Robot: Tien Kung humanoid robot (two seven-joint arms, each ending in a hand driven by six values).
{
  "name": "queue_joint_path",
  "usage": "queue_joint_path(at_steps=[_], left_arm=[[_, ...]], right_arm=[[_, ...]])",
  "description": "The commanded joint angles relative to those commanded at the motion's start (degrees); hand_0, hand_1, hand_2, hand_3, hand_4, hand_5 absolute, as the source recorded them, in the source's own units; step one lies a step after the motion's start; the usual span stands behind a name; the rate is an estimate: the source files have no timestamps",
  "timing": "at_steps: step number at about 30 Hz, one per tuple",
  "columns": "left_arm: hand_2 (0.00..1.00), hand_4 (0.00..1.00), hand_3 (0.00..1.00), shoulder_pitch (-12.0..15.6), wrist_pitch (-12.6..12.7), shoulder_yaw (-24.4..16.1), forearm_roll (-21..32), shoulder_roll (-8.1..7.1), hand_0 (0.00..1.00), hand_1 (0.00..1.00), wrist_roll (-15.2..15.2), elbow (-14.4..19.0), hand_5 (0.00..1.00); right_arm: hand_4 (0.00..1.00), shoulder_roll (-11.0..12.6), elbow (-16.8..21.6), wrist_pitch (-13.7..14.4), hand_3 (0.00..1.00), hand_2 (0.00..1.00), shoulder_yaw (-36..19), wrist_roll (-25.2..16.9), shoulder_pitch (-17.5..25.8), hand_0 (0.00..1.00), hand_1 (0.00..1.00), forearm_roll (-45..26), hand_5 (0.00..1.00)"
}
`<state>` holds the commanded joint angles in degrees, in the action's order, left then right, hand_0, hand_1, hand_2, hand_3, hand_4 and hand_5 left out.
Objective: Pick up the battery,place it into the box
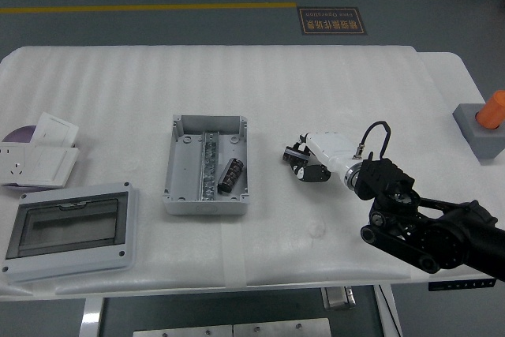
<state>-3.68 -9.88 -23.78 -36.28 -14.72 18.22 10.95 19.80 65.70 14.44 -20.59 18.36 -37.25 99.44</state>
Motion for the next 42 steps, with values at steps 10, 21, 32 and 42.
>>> queue_joint_path(at_steps=[10,21,32,42], left_arm=[[0.552,0.491,0.577,0.2,0.0,-1.2,-1.0,0.02,0.590,0.666,0.4,0.0,0.423],[0.556,0.494,0.578,0.4,0.0,-1.5,-1.3,0.14,0.588,0.666,0.6,0.0,0.430],[0.556,0.493,0.576,0.4,0.9,-1.2,-1.5,0.00,0.588,0.666,0.5,0.2,0.439],[0.545,0.489,0.573,0.4,1.1,-1.1,-1.6,-0.01,0.587,0.664,0.6,0.2,0.446]], right_arm=[[0.375,0.9,6.4,3.6,0.641,0.369,-3.3,-2.0,1.4,0.611,0.543,-2.6,0.216],[0.223,-1.2,16.5,6.6,0.578,0.327,-4.3,-5.8,1.8,0.556,0.527,-6.6,0.002],[0.236,-3.5,14.9,1.5,0.682,0.530,-0.1,-5.2,-0.8,0.634,0.580,-6.1,0.050],[0.552,-3.9,13.5,0.1,0.965,0.847,1.1,-4.4,-1.3,0.795,0.825,-5.2,0.248]])
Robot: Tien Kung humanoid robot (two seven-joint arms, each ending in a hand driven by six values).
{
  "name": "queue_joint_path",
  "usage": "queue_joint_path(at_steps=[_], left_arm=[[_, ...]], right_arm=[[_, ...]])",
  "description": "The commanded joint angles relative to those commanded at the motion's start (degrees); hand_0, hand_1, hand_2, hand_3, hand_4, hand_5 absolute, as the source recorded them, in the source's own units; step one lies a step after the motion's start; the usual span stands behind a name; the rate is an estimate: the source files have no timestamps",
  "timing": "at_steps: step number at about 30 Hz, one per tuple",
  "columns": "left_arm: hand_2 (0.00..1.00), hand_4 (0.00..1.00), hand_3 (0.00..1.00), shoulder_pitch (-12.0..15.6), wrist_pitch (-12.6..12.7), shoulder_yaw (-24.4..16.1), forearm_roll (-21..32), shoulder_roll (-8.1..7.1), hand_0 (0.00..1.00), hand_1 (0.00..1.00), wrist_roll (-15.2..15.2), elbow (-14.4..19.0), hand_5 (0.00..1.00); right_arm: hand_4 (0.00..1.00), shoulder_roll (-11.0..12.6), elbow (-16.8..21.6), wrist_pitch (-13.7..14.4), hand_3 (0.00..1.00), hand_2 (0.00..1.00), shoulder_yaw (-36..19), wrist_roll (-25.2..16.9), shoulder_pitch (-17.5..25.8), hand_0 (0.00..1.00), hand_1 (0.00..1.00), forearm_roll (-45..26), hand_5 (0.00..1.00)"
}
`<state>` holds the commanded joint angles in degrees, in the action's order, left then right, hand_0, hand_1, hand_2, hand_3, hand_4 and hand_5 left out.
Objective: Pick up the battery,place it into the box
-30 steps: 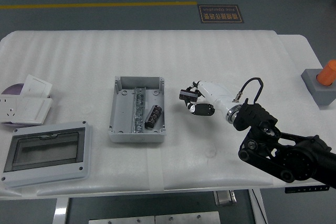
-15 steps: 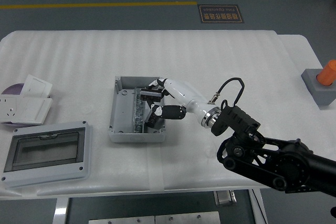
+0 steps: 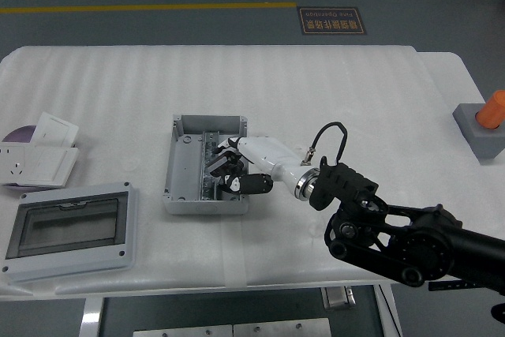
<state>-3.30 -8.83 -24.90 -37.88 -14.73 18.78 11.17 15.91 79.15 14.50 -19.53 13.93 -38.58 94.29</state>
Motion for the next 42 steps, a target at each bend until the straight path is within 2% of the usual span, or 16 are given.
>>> queue_joint_path(at_steps=[9,16,26,29,33,38,42], left_arm=[[0.543,0.489,0.572,-0.1,-0.1,0.0,0.0,-0.04,0.587,0.664,0.0,0.0,0.446],[0.542,0.488,0.569,-0.1,0.0,0.2,0.2,0.07,0.586,0.664,-0.1,0.0,0.445],[0.537,0.472,0.566,0.1,0.0,0.2,0.4,0.14,0.583,0.663,-0.1,0.0,0.429],[0.535,0.471,0.567,0.2,0.1,0.2,0.5,0.18,0.582,0.663,0.0,0.0,0.426],[0.535,0.471,0.567,0.3,0.1,0.3,0.7,0.24,0.582,0.663,0.0,0.0,0.426],[0.535,0.470,0.566,0.5,0.3,0.5,0.9,0.26,0.582,0.663,-0.1,0.0,0.423],[0.537,0.471,0.566,0.5,0.4,0.6,1.1,0.29,0.582,0.662,-0.2,0.0,0.421]], right_arm=[[0.597,-0.2,0.3,0.0,0.987,0.863,-1.6,0.0,0.8,0.811,0.839,1.0,0.242],[0.621,1.0,1.0,1.2,0.996,0.859,-7.5,-0.7,2.4,0.815,0.843,0.9,0.249],[0.629,4.3,-8.0,1.8,0.975,0.827,-18.6,-1.2,6.5,0.794,0.817,-1.8,0.263],[0.626,5.2,-9.3,1.9,0.958,0.810,-21.7,-1.2,8.3,0.790,0.805,-1.7,0.270],[0.626,6.0,-8.8,3.5,0.958,0.810,-25.9,-2.5,11.4,0.790,0.805,-2.0,0.270],[0.625,6.5,-6.3,5.2,0.955,0.806,-31.1,-4.6,15.3,0.790,0.804,-1.7,0.271],[0.622,6.8,-4.1,6.2,0.940,0.802,-35.0,-7.6,18.9,0.790,0.803,-5.4,0.272]])
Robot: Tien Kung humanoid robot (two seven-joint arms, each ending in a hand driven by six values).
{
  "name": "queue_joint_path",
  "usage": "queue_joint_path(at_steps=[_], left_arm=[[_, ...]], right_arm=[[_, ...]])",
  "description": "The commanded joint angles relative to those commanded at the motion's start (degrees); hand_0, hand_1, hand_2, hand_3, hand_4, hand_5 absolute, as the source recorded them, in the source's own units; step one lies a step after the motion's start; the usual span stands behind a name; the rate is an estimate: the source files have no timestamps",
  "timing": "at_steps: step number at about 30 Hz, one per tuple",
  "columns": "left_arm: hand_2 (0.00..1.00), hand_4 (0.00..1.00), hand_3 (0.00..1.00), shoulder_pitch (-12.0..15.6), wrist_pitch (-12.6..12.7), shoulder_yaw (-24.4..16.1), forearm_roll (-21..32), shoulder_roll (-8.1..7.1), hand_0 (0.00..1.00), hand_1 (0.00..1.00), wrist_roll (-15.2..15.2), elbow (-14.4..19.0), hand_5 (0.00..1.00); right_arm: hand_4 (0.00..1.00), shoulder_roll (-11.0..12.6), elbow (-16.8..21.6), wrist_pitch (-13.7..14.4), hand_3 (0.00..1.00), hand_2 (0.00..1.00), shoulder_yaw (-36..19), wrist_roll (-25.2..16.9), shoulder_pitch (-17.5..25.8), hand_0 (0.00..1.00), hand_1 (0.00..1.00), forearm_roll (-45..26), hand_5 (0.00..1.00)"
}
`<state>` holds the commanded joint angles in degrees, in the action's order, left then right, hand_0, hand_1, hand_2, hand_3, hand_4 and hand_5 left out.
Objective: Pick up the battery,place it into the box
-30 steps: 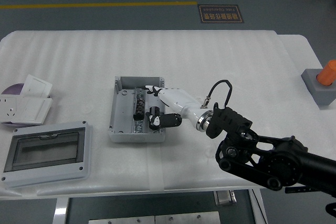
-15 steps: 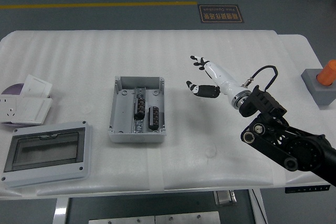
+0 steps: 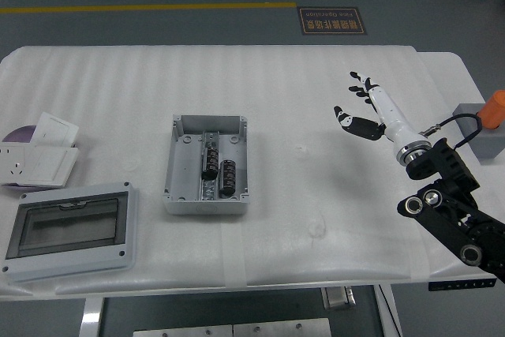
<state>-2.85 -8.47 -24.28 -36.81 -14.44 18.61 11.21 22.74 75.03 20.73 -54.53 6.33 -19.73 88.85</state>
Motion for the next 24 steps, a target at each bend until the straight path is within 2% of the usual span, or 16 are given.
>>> queue_joint_path(at_steps=[10,11,16,17,18,22,23,24], left_arm=[[0.535,0.473,0.565,0.4,0.1,-0.6,-0.9,-0.22,0.582,0.662,0.7,0.1,0.424],[0.545,0.473,0.565,0.5,0.2,-0.8,-1.3,-0.21,0.583,0.662,1.0,0.2,0.421],[0.545,0.473,0.565,0.5,0.9,-0.7,-2.7,-0.08,0.583,0.662,2.0,0.2,0.421],[0.551,0.474,0.564,0.4,1.0,-0.6,-2.7,-0.04,0.583,0.664,2.0,0.2,0.419],[0.551,0.474,0.564,0.4,1.0,-0.6,-2.7,0.01,0.583,0.664,2.1,0.2,0.419],[0.551,0.474,0.564,0.5,1.0,-0.6,-2.4,0.12,0.583,0.664,2.2,0.2,0.419],[0.551,0.477,0.563,0.5,1.0,-0.6,-2.3,0.14,0.584,0.664,2.2,0.3,0.419],[0.551,0.477,0.563,0.6,1.0,-0.6,-2.3,0.15,0.584,0.664,2.2,0.3,0.419]], right_arm=[[0.620,-1.5,2.9,0.7,0.936,0.798,-9.9,-12.5,10.0,0.788,0.798,-14.8,0.275],[0.621,-1.7,2.7,0.5,0.938,0.791,-10.5,-13.7,10.5,0.751,0.777,-16.3,0.281],[0.621,-2.9,1.2,-1.3,0.938,0.791,-14.0,-20.3,12.0,0.751,0.777,-26.0,0.281],[0.618,-3.1,1.2,-1.5,0.892,0.757,-14.6,-21.3,12.3,0.681,0.746,-27.6,0.284],[0.618,-3.2,1.2,-1.8,0.892,0.757,-15.2,-22.5,12.5,0.681,0.746,-29.4,0.284],[0.618,-3.1,1.8,-2.3,0.892,0.757,-17.2,-25.0,13.2,0.681,0.746,-35.4,0.284],[0.619,-3.1,2.0,-2.3,0.831,0.740,-17.5,-25.3,13.2,0.655,0.730,-36.6,0.289],[0.619,-3.0,2.3,-2.2,0.831,0.740,-17.9,-25.6,13.3,0.655,0.730,-37.8,0.289]])
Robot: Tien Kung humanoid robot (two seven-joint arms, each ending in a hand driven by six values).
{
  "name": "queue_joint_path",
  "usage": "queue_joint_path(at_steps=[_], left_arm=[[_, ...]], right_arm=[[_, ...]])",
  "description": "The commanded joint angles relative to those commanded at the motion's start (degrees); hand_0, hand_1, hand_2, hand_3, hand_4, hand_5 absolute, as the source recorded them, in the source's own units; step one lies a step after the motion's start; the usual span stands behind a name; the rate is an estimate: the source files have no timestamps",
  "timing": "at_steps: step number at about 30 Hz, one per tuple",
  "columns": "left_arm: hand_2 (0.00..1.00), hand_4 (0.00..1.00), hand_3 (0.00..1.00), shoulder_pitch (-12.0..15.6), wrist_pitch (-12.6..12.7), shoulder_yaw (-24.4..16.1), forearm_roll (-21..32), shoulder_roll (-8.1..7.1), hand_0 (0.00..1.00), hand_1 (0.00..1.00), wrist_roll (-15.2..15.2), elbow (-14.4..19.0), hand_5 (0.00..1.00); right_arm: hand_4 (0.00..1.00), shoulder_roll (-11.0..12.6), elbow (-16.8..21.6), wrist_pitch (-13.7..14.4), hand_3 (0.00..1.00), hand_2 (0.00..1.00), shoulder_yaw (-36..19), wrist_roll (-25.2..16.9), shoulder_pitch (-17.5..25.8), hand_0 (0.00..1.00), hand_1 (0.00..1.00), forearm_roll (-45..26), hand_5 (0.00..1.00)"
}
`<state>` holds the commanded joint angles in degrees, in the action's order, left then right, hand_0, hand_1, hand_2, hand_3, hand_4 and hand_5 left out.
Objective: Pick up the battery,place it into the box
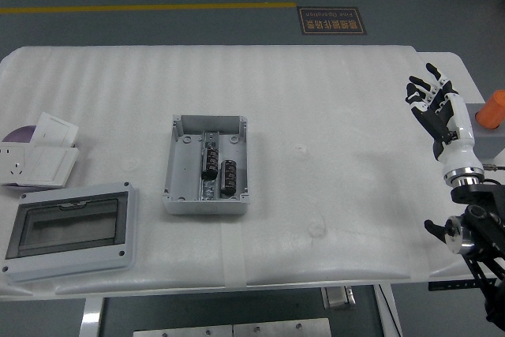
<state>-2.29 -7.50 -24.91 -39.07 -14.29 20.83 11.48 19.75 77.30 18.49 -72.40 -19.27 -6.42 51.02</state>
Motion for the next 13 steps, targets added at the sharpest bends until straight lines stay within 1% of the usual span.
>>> queue_joint_path(at_steps=[4,5,6,9,13], left_arm=[[0.551,0.477,0.563,-0.1,-0.1,0.1,0.3,0.09,0.584,0.664,0.0,0.0,0.419],[0.553,0.477,0.563,-0.1,-0.1,0.1,0.4,0.12,0.585,0.664,0.0,0.0,0.417],[0.553,0.477,0.563,-0.2,-0.1,0.2,0.5,0.13,0.585,0.664,-0.1,0.0,0.417],[0.553,0.477,0.563,-0.3,-0.1,0.0,0.4,0.15,0.585,0.664,0.0,0.0,0.417],[0.555,0.478,0.563,-0.3,-0.1,-0.3,0.2,0.14,0.587,0.664,0.1,0.0,0.416]], right_arm=[[0.619,0.2,0.6,0.2,0.831,0.740,-1.2,-0.6,0.0,0.655,0.730,-2.6,0.289],[0.624,0.2,0.7,0.3,0.786,0.726,-1.5,-0.7,0.0,0.651,0.715,-2.7,0.298],[0.624,0.3,0.7,0.5,0.786,0.726,-1.8,-0.7,0.0,0.651,0.715,-2.4,0.298],[0.624,0.3,0.6,2.5,0.786,0.726,-2.6,1.0,-0.3,0.651,0.715,1.7,0.298],[0.622,0.2,0.6,3.8,0.766,0.720,-3.0,2.8,-0.6,0.634,0.700,7.1,0.300]])
